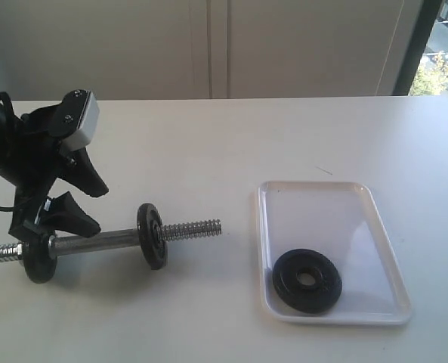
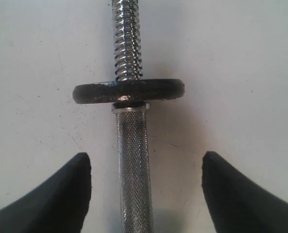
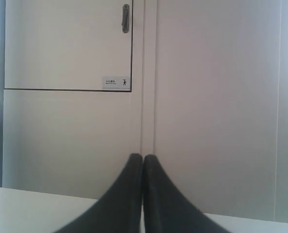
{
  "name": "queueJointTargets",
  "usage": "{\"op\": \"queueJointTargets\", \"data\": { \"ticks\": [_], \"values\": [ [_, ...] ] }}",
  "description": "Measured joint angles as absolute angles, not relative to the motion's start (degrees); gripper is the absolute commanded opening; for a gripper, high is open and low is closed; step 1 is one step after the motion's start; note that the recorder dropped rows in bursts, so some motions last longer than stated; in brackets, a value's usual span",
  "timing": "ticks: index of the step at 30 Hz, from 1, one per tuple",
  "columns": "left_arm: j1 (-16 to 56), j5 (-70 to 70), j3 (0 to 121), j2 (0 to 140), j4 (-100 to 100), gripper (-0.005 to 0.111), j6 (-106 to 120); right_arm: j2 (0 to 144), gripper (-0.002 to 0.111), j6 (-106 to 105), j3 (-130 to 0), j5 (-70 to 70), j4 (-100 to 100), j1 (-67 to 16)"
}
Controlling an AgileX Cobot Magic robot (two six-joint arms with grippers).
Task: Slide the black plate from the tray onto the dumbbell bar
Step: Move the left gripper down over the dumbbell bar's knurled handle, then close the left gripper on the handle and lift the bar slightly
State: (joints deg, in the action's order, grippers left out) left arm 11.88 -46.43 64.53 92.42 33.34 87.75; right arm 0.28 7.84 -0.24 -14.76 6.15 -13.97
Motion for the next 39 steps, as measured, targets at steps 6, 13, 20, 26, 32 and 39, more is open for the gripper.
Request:
{"op": "queueJointTargets", "data": {
  "ticks": [6,13,20,26,32,39],
  "values": [
    [11.9,-45.8,64.4,95.3,37.5,0.069,91.7,0.3,0.000,10.0,-0.2,-15.1,6.0,-14.0],
    [11.9,-45.3,64.4,98.5,39.0,0.069,93.1,0.3,0.000,14.4,-0.2,-15.1,5.9,-14.0],
    [11.9,-44.5,64.4,101.7,39.1,0.069,93.3,0.3,0.000,15.4,-0.2,-15.1,5.9,-14.0],
    [11.9,-43.7,64.4,104.2,39.1,0.069,93.5,0.3,0.000,15.4,-0.2,-15.1,5.9,-14.0],
    [11.9,-43.7,64.4,105.7,40.2,0.069,94.2,0.3,0.000,15.4,-0.2,-15.1,5.9,-14.0],
    [11.9,-43.6,64.4,107.6,41.0,0.069,94.9,0.3,0.000,15.4,-0.2,-15.1,5.9,-14.0]
  ]
}}
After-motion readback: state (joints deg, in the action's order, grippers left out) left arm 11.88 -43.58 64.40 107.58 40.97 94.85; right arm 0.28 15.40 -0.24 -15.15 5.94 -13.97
